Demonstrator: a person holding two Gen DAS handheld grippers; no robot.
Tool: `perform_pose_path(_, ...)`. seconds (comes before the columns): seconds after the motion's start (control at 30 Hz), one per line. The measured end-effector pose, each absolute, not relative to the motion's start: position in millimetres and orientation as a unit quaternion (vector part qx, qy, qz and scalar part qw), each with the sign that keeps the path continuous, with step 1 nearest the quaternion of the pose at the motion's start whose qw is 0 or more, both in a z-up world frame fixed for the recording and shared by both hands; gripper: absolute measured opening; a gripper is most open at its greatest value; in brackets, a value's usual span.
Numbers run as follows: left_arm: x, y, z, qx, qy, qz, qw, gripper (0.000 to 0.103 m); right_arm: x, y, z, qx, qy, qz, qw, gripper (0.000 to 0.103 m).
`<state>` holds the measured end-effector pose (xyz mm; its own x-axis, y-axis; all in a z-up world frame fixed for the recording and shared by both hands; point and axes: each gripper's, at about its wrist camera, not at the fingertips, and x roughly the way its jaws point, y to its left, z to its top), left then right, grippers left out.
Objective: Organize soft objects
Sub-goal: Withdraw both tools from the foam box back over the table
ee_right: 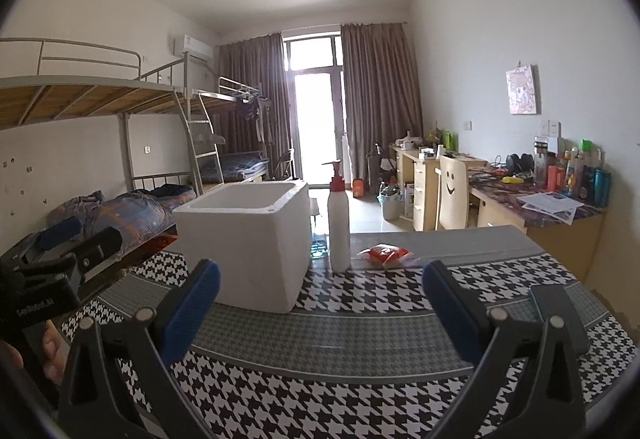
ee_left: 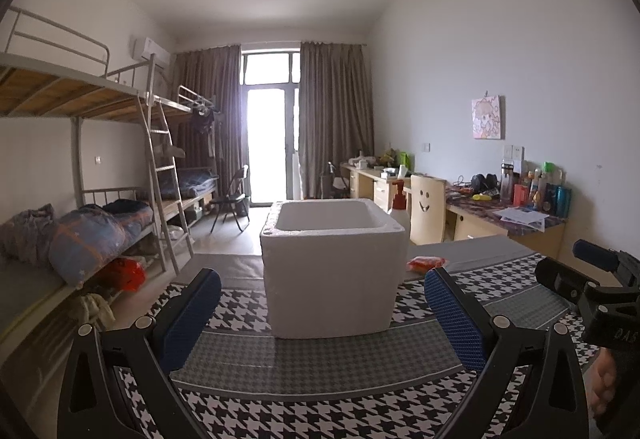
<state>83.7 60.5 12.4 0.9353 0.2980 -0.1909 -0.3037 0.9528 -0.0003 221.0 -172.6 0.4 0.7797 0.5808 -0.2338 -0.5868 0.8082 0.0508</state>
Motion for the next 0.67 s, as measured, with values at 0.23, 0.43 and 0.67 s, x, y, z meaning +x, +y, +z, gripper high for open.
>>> perform_pose_path(0.23, 84.8, 62.4, 10.5, -0.016, 0.103, 0.154, 0.983, 0.102, 218.8, -176.3, -3.4, -0.011, 0.121, 0.311, 0.943, 0.102)
perform_pose_path(0.43, 84.2, 62.9, 9.4, -0.017, 0.107, 0.151, 0.982, 0.102, 221.5, -175.9, -6.1, -0.011, 0.127, 0.311, 0.942, 0.102)
perform_pose_path(0.67, 82.4, 60.7, 7.1, -0.013, 0.114, 0.149, 0.982, 0.102, 221.3, -177.2, -7.5, -0.010, 0.129, 0.309, 0.942, 0.102)
